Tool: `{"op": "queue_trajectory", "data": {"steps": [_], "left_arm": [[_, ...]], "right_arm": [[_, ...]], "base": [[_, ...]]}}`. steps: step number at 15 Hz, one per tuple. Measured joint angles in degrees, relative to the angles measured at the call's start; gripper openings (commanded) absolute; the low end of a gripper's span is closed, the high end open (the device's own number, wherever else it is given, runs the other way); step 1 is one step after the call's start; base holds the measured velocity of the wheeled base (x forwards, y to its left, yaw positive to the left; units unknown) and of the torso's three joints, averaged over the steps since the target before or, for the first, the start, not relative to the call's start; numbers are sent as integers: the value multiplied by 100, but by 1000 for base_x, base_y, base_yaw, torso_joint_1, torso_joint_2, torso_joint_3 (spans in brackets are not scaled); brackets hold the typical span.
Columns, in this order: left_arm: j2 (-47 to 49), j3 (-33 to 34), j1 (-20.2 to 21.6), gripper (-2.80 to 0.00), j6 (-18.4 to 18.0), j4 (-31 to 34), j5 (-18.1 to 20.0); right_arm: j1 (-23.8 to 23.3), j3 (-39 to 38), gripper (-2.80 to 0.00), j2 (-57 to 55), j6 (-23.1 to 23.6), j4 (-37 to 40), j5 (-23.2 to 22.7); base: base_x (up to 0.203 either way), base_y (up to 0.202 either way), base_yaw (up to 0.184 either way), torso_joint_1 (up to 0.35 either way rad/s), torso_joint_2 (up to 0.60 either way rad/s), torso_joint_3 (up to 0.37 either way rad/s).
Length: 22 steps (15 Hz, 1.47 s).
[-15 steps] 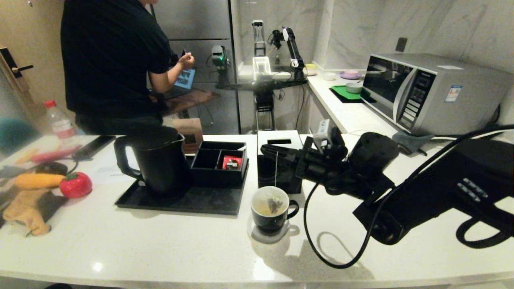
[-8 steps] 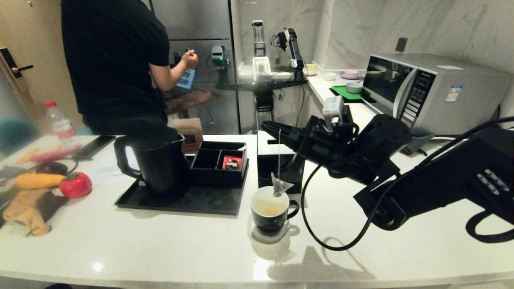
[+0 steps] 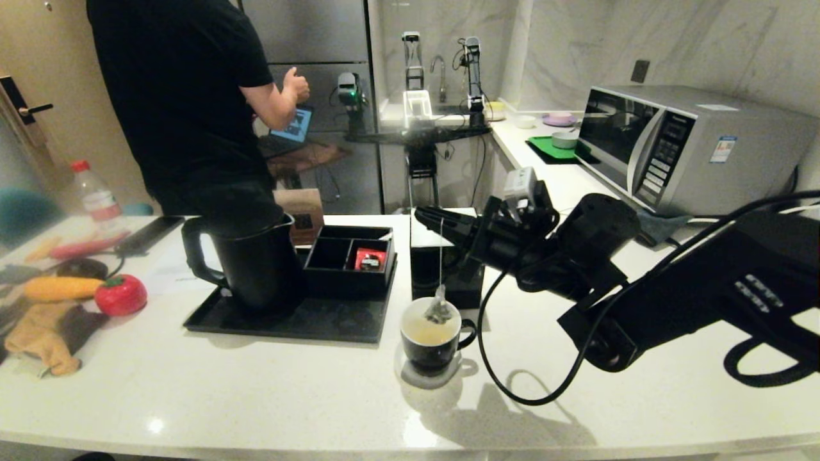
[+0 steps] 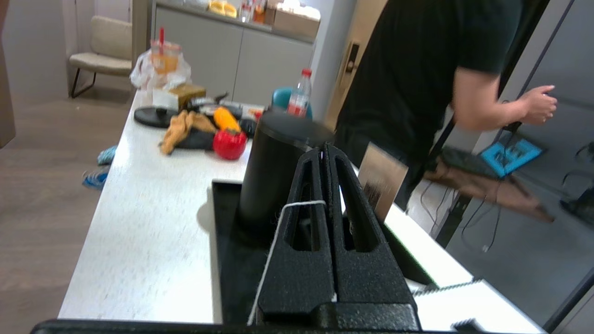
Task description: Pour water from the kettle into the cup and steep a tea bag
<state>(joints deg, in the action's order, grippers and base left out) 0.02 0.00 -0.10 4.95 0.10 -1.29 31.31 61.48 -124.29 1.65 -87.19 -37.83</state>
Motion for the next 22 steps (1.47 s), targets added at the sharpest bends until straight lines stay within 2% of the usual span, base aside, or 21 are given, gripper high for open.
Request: {"op": "queue_trajectory", "data": {"steps": [7,12,22], "left_arm": [[0,0,0,-280,1,0,0],[0,0,0,-280,0,0,-1],[0,0,0,-280,0,0,0]], "right_arm": [[28,-362,-280,-448,69,1,3],[46,-720,-280,-688,301,0,10],[48,-794,-280,-760,306,0,16]], "base": [[0,0,0,0,0,0],[0,0,0,0,0,0],[0,0,0,0,0,0]]}}
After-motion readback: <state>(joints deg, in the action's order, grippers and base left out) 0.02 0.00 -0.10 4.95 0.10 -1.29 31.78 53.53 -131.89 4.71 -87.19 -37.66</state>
